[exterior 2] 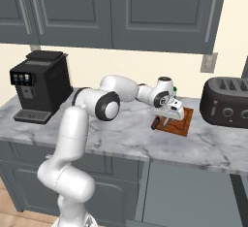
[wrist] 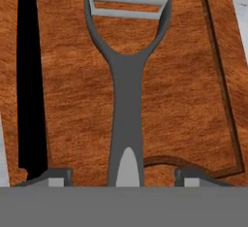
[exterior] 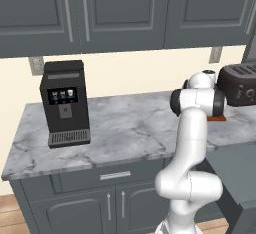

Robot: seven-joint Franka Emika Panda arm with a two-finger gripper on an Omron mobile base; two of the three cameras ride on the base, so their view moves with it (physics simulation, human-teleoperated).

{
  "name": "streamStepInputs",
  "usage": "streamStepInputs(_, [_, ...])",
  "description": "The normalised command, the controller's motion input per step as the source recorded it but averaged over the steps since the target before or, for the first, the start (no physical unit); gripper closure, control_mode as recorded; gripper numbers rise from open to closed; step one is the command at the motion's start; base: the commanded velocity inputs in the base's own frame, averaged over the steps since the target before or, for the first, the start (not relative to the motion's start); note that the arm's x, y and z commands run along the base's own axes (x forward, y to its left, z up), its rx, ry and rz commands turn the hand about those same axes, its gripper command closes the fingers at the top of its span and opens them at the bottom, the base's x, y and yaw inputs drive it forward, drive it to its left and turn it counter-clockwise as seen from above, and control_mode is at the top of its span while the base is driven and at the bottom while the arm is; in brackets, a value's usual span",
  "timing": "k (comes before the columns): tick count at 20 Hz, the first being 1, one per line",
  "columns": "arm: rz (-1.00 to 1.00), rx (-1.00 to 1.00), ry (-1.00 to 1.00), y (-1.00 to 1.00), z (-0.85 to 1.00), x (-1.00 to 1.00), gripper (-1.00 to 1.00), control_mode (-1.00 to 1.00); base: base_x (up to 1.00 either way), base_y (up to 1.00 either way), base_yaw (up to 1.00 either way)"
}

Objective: Open the drawer on the right and place the cutting tools on the cutting board.

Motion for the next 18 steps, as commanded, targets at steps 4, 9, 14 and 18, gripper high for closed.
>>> streamStepInputs(4, [0.00,0.00,-0.13,0.00,0.18,-0.05,-1.00,-1.00,0.00,0.00,0.00])
streamStepInputs(9, [0.00,0.00,-0.16,0.00,0.48,-0.50,-1.00,-1.00,0.00,0.00,0.00])
streamStepInputs(14, [0.00,0.00,-0.13,0.00,0.51,-0.63,-1.00,-1.00,0.00,0.00,0.00])
streamStepInputs(18, [0.00,0.00,-0.17,0.11,0.46,-0.78,-1.00,-1.00,0.00,0.00,0.00])
